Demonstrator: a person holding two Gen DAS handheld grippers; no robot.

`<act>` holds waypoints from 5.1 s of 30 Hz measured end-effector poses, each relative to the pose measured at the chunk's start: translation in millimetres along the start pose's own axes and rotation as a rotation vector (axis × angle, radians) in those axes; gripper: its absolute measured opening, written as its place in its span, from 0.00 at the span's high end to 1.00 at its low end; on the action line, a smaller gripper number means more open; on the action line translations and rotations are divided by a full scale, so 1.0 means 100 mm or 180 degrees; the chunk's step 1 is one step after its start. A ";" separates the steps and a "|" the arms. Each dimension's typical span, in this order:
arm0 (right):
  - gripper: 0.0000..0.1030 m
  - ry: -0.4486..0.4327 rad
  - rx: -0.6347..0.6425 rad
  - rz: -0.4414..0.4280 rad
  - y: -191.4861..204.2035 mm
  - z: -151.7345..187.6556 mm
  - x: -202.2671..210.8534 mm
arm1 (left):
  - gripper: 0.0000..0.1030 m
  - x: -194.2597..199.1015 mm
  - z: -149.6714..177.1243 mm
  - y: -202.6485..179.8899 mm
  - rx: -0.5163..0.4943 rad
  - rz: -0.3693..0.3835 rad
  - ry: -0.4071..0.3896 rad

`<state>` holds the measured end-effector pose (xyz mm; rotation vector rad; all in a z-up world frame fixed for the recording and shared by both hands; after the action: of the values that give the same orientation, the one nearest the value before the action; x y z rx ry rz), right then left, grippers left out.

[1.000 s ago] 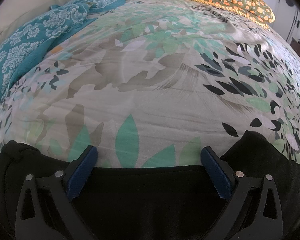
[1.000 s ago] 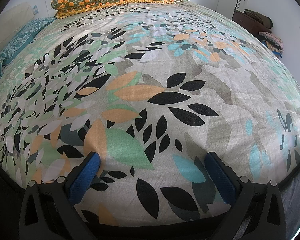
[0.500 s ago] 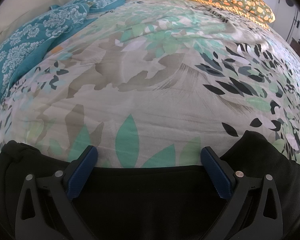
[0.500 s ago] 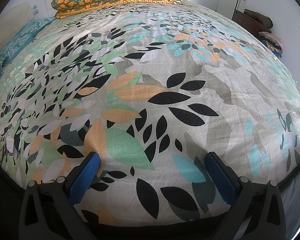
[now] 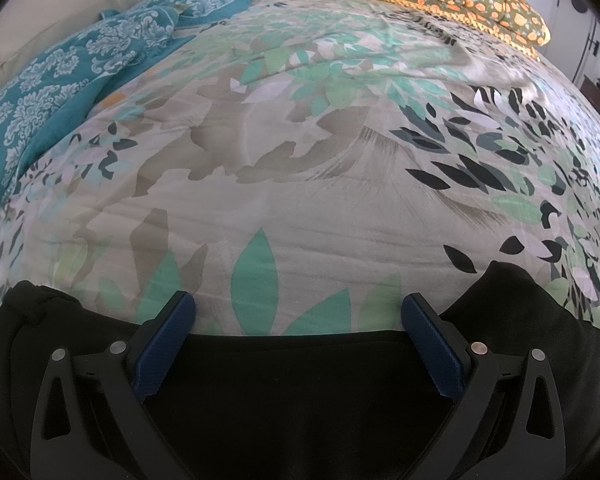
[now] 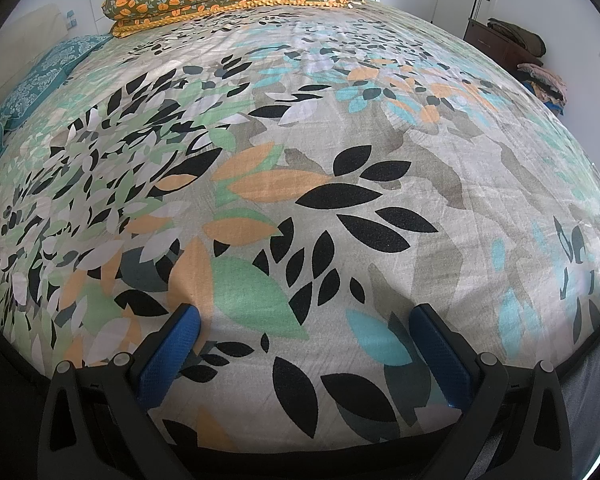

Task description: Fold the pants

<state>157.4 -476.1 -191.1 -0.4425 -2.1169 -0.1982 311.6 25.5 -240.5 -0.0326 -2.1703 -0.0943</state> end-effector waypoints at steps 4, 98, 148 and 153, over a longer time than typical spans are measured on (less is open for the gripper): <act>0.00 0.0000 0.0000 0.0000 0.00 0.00 0.00 | 0.00 0.00 0.00 0.00 0.0000 0.0000 0.0000; 0.00 0.0018 -0.0002 -0.0011 -0.01 0.01 -0.01 | 0.00 -0.01 0.00 0.00 0.0024 -0.0052 0.0001; 0.88 0.0054 -0.1964 -0.3884 -0.79 0.32 1.79 | 0.01 1.08 0.60 0.12 0.0718 0.0893 -0.0321; 0.88 0.0466 -0.1695 -0.4068 0.45 0.41 1.61 | 0.01 1.14 0.63 0.35 0.0928 0.0900 -0.0344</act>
<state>62.7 -383.7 -80.5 0.6831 -1.8798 -1.4692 197.7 63.7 -180.3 -0.1800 -2.2434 0.3929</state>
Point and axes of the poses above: each gripper's, at about its wrist camera, not at the fingertips, and x roughly against the way its jaws point, y to its left, z to its underside, the point moved 5 cm from there along -x, roughly the way its jaws point, and after that the axes turned 4 degrees about -y, right-handed, at the moved point
